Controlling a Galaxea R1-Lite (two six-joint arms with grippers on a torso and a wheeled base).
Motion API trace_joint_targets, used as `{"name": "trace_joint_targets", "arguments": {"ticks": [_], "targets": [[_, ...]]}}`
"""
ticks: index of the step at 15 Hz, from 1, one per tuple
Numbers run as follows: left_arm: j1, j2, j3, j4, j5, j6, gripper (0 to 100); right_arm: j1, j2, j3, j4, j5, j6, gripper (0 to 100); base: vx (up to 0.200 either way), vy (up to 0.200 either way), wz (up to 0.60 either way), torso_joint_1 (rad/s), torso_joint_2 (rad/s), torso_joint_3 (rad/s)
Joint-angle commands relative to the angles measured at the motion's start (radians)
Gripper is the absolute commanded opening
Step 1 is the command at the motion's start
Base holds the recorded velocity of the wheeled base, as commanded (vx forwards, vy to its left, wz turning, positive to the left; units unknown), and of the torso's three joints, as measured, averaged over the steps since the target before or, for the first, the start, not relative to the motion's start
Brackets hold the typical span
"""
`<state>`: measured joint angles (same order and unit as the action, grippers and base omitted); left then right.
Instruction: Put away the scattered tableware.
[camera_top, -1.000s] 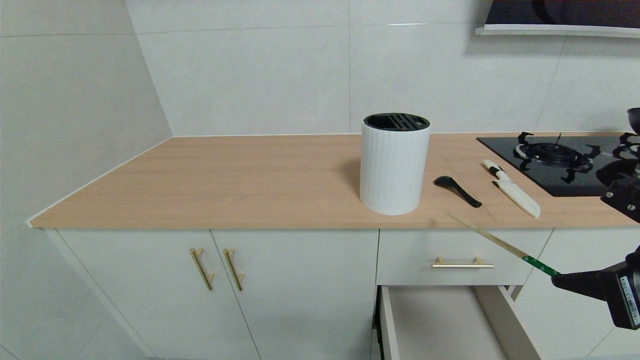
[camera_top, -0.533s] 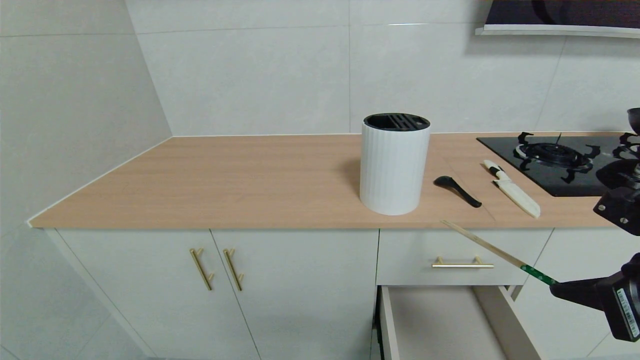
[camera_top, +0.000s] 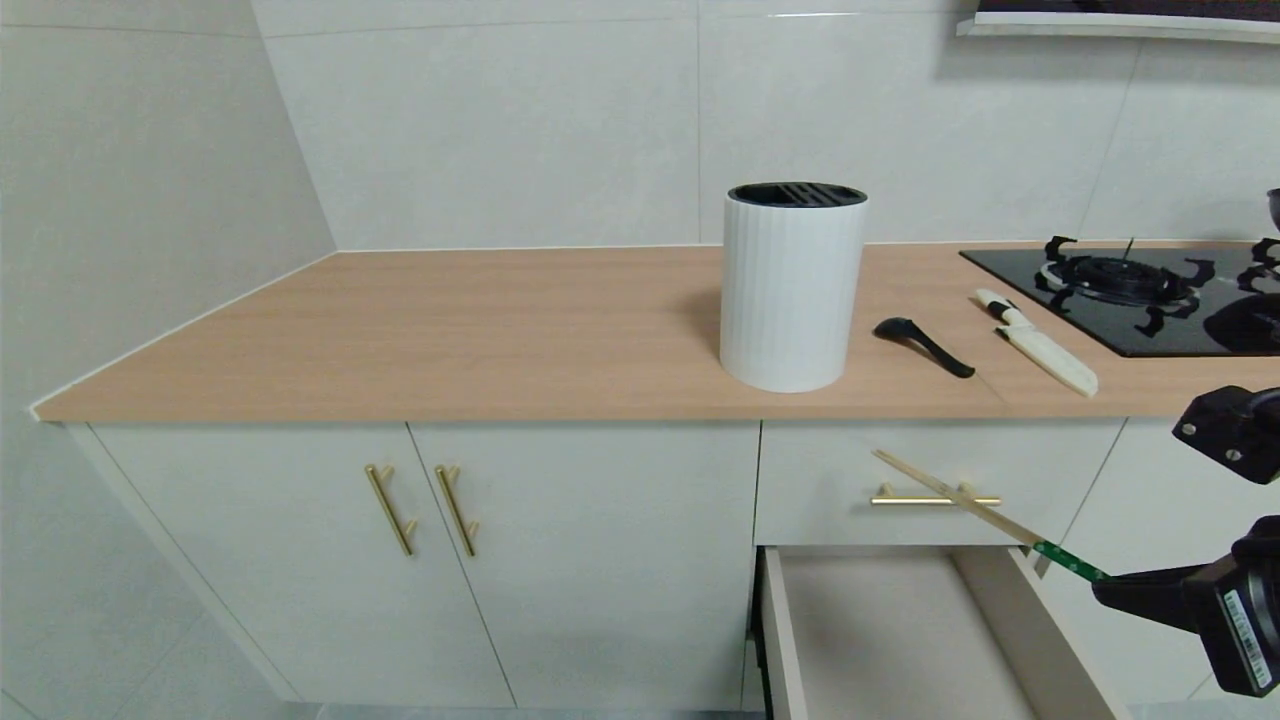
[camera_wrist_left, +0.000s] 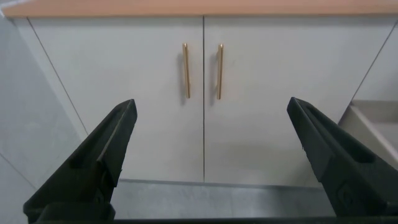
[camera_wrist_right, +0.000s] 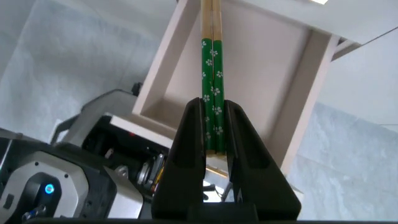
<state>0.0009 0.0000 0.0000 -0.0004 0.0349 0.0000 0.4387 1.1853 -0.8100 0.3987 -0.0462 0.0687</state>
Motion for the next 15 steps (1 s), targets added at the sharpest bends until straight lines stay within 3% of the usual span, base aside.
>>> {"name": "trace_joint_targets", "arguments": {"ticks": [1,15], "targets": [[0.001,0.002,0.000,-0.001,0.000,0.000,100,0.002,0.008,0.002,0.000,0.000,0.000,0,0.000,0.000,0.00,-0.193,0.47,0.281],[-0.001,0.002,0.000,-0.001,0.000,0.000,100,0.037,0.076,0.028,-0.001,-0.006,0.000,0,0.000,0.000,0.00,-0.061,0.17,0.107]]}}
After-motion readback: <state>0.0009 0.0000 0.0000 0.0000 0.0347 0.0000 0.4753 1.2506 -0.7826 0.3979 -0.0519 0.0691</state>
